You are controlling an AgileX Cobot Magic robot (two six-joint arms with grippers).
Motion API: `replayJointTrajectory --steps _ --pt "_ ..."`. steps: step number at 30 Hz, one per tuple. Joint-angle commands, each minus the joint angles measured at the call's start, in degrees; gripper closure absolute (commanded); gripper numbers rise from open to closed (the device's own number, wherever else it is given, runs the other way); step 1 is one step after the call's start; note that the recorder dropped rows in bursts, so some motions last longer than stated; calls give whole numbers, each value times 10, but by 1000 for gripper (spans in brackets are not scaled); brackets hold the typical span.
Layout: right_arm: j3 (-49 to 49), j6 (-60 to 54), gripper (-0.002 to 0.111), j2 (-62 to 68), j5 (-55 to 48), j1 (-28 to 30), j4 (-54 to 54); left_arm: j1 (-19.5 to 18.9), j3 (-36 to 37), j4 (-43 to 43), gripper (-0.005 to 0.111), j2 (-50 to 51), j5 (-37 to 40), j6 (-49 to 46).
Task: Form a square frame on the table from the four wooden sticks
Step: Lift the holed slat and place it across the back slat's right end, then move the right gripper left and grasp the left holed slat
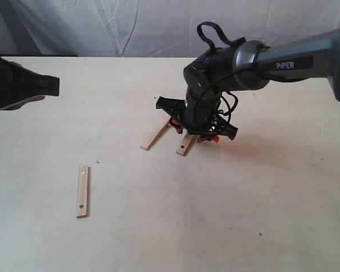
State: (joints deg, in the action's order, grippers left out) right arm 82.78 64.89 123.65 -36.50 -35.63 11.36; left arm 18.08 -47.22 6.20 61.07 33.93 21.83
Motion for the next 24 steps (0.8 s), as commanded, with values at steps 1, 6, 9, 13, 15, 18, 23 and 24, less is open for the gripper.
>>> replayJointTrajectory --steps 1,6,9,13,15,18,23,24 --pt "9 -82 57 -32 -5 -2 -21 -3 2 13 107 -3 -5 1" --pt "9 -245 57 -62 -24 -69 -105 -14 2 127 107 -14 5 85" --pt "9 -257 57 -62 -23 -120 -108 -47 2 212 107 -14 28 176" --pt "9 -258 57 -62 -14 -156 -122 -98 2 233 107 -14 33 204" --pt "12 -258 57 -61 -13 -166 -122 -116 2 233 107 -14 33 213" --pt "48 -266 57 -46 -46 -179 -122 -153 2 221 107 -14 30 216" --pt "147 -278 57 5 -115 -204 -121 -191 2 180 107 -14 9 181" --pt "163 -278 57 17 -123 -208 -121 -192 2 163 107 -14 5 163"
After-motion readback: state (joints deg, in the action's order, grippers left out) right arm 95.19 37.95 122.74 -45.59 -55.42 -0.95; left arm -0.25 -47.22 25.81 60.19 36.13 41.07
